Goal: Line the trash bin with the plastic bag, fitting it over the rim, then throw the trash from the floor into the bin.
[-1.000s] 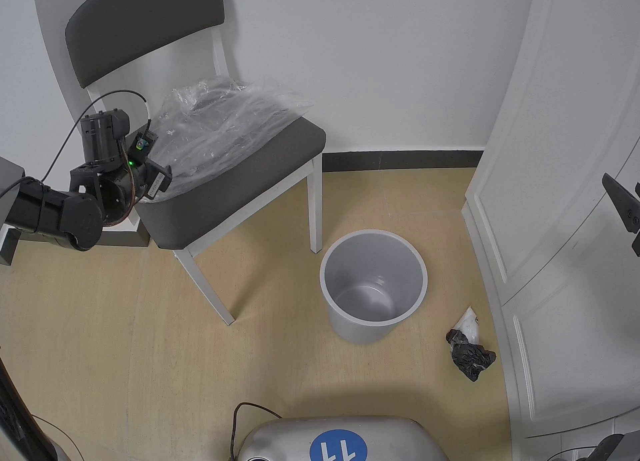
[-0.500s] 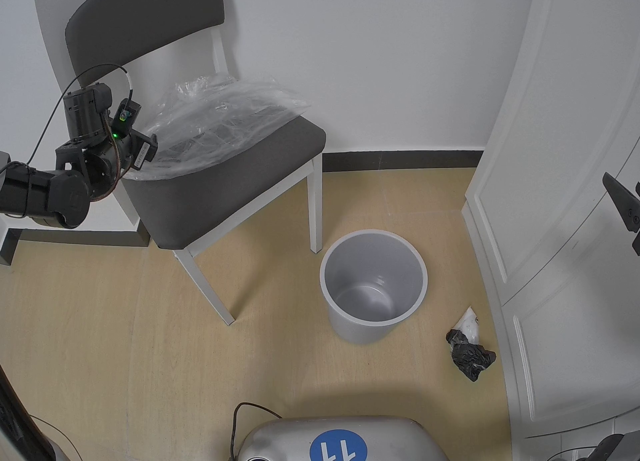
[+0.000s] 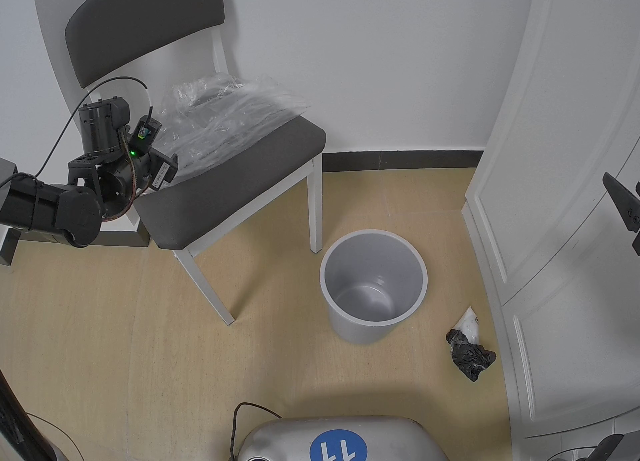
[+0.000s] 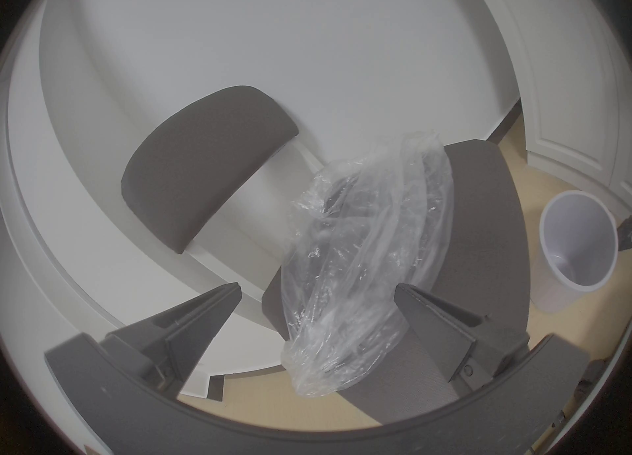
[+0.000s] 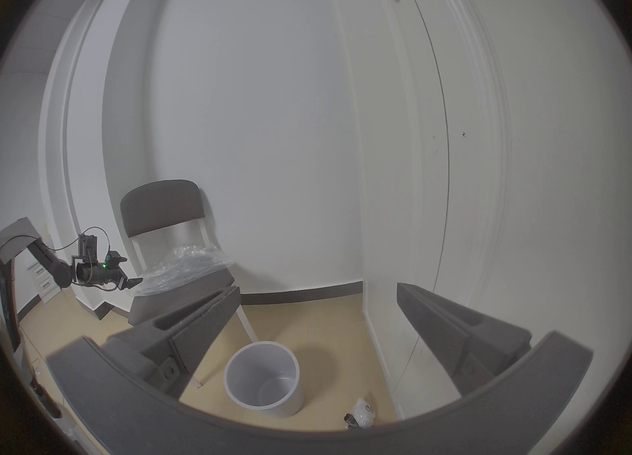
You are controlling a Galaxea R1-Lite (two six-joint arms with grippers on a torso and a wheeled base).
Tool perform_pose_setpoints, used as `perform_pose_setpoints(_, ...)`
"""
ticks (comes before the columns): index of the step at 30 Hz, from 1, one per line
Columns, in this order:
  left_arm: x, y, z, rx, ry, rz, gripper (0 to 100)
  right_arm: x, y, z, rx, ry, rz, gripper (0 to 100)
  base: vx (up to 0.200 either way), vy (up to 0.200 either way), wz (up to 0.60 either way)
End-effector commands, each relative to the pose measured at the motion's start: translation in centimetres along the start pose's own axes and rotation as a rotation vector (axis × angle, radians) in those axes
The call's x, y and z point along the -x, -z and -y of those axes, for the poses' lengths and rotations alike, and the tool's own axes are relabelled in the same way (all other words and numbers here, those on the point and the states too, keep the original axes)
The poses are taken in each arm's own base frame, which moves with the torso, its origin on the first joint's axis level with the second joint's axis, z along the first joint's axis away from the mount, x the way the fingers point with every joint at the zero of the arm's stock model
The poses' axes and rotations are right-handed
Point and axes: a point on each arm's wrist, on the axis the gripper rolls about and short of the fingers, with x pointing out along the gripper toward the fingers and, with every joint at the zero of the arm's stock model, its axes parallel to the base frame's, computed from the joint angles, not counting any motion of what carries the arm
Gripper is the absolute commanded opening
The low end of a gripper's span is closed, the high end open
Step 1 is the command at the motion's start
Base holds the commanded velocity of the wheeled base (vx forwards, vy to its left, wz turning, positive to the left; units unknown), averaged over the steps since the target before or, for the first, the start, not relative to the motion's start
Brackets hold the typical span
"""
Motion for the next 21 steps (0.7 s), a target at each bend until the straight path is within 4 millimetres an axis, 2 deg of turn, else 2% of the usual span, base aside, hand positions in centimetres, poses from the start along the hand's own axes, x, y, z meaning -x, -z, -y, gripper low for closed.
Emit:
perform_pose_setpoints(1, -0.4, 0.0, 1.3, -0.008, 0.024, -0.001, 100, 0.0, -0.1, 0.0, -0.001, -0.001, 0.003, 100, 0.000, 0.000, 0.00)
perform_pose_setpoints(4, -0.5, -0.1, 1.5, -0.009, 0.030, -0.001, 100, 0.0, -0.1, 0.0, -0.001, 0.001, 0.005, 100, 0.000, 0.000, 0.00)
perform_pose_setpoints(5, -1.4, 0.0, 2.3, -0.011, 0.037, 0.000, 100, 0.0, -0.1, 0.0, -0.003, 0.004, 0.005, 100, 0.000, 0.000, 0.00)
perform_pose_setpoints(11, -3.5, -1.3, 3.4, -0.002, 0.031, 0.037, 100, -0.1, -0.4, 0.0, -0.008, 0.005, 0.014, 100, 0.000, 0.000, 0.00)
perform_pose_setpoints(21, -5.1, -2.7, 5.9, -0.027, 0.081, 0.046, 100, -0.1, -0.4, 0.1, -0.006, 0.009, 0.012, 100, 0.000, 0.000, 0.00)
